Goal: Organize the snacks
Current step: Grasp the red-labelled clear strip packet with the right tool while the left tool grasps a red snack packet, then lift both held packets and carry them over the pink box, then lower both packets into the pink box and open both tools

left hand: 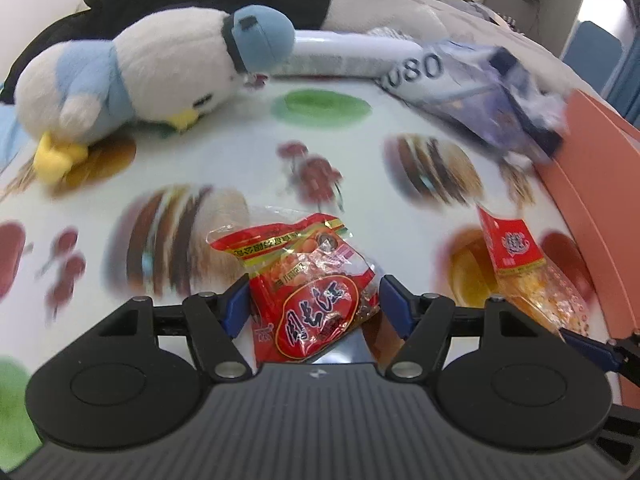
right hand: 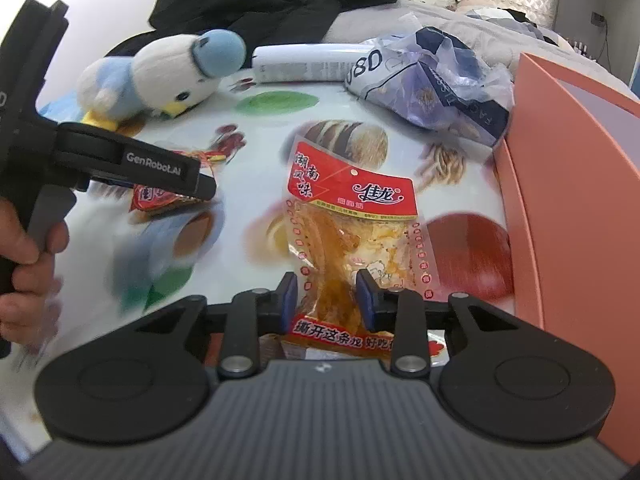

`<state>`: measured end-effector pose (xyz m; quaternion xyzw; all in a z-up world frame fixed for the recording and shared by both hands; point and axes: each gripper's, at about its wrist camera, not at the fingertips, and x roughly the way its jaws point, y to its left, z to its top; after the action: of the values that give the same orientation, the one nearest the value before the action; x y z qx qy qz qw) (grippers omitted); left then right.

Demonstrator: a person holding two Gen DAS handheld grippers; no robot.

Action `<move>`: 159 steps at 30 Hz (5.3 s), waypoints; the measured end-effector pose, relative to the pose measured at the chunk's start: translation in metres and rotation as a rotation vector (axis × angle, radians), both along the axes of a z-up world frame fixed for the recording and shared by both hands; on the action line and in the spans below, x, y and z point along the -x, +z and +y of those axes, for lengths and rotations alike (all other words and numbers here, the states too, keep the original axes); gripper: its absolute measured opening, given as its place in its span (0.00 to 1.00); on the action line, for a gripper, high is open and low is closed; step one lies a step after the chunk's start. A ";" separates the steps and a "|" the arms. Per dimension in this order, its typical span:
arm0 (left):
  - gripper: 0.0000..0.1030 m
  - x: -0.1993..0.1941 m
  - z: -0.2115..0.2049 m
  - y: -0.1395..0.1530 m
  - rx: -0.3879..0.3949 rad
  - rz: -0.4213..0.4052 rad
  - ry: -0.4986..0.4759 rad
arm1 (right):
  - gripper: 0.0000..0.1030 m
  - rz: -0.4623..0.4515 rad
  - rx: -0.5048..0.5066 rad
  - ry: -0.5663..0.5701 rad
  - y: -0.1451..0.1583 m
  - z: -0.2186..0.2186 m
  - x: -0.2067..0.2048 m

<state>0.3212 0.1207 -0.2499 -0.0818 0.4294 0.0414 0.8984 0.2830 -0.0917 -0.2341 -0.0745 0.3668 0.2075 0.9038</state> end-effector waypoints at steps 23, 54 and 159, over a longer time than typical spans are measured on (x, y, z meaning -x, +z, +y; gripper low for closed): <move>0.56 0.142 -0.042 0.053 0.122 -0.042 0.024 | 0.23 -0.016 -0.047 0.012 0.039 -0.047 0.103; 0.68 0.127 -0.007 -0.002 0.573 0.004 0.146 | 0.23 -0.052 0.013 0.151 -0.001 -0.003 0.090; 0.15 -0.047 -0.276 0.132 0.195 -0.163 -0.445 | 0.22 -0.134 -0.131 -0.391 0.099 -0.247 0.024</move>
<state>0.3680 -0.1553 -0.1176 -0.0747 0.3651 -0.2058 0.9048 0.2587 -0.3387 -0.1353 0.0432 0.2991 0.0464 0.9521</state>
